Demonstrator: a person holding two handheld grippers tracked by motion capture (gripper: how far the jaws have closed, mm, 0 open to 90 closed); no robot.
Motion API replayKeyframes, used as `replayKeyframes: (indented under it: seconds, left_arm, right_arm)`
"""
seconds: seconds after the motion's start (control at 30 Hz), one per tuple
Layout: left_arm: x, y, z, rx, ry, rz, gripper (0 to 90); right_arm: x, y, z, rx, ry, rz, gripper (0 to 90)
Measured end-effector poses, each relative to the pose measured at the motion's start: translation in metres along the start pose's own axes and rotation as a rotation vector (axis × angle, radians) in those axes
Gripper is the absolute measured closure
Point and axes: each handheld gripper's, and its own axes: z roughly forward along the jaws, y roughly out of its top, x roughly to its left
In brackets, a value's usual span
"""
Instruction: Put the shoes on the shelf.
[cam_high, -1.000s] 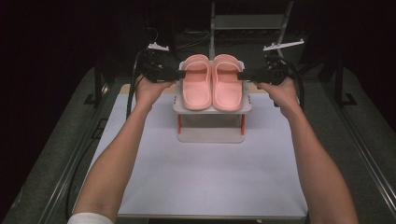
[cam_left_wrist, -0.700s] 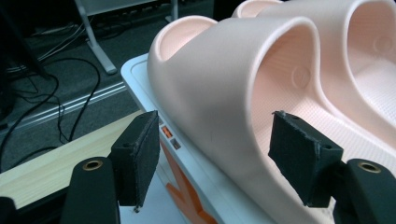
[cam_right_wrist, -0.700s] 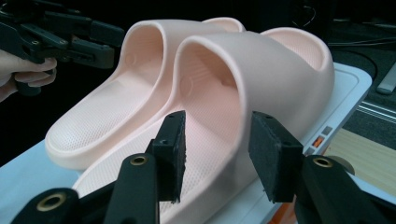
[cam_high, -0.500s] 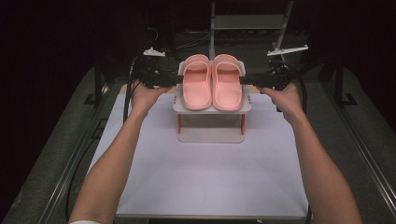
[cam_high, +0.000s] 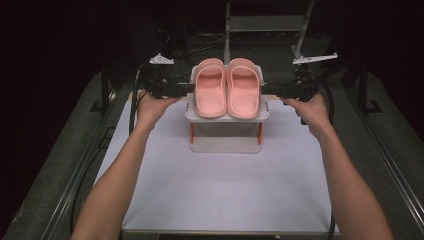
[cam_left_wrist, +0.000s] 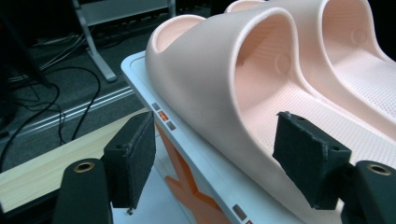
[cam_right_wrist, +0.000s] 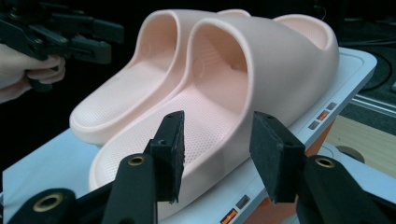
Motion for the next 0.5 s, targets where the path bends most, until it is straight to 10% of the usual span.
replayKeyframes:
  seconds: [0.5]
  left_arm:
    - [-0.002, -0.006, -0.013, -0.004, 0.01, 0.03, 23.1]
  right_arm:
    - [0.004, -0.01, -0.014, -0.021, 0.053, 0.012, 46.9]
